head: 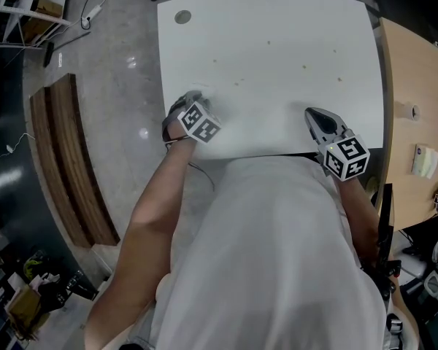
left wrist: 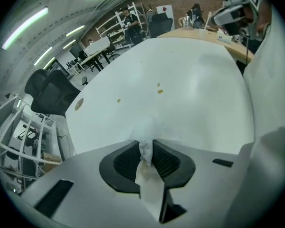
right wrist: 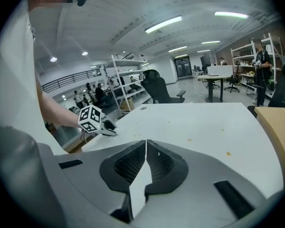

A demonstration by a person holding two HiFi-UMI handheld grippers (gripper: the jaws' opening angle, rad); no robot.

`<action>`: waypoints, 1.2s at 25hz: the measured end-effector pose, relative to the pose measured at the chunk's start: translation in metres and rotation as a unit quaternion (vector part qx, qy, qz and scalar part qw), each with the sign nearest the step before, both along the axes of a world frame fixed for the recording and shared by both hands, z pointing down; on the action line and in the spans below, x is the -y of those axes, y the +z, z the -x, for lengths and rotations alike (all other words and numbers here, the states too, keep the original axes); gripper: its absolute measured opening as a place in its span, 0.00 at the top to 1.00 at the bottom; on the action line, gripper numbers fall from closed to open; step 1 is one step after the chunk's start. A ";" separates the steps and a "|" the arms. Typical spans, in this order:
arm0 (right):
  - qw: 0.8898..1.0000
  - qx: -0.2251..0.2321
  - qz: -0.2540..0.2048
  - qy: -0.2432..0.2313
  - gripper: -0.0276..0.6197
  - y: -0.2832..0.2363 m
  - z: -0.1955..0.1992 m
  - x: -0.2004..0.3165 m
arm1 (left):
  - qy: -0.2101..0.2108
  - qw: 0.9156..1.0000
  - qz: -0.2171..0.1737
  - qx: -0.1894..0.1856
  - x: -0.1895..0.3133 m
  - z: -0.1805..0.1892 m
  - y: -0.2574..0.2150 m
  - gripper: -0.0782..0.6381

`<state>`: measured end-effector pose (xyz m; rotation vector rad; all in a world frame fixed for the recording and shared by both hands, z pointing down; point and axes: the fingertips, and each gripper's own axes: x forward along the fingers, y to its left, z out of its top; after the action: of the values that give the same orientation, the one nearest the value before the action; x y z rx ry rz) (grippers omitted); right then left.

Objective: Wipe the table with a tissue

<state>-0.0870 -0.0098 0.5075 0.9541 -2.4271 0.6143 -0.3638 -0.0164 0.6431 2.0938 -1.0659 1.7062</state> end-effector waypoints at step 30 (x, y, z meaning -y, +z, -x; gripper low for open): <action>0.999 0.028 0.013 -0.042 0.93 0.003 -0.028 0.010 | -0.264 0.949 0.025 -0.168 -0.048 -0.020 -0.028 0.80</action>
<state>-0.0591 -0.0202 0.5109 0.8293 -2.4889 0.6497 -0.3438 0.0311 0.6148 1.7611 -1.2997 1.0678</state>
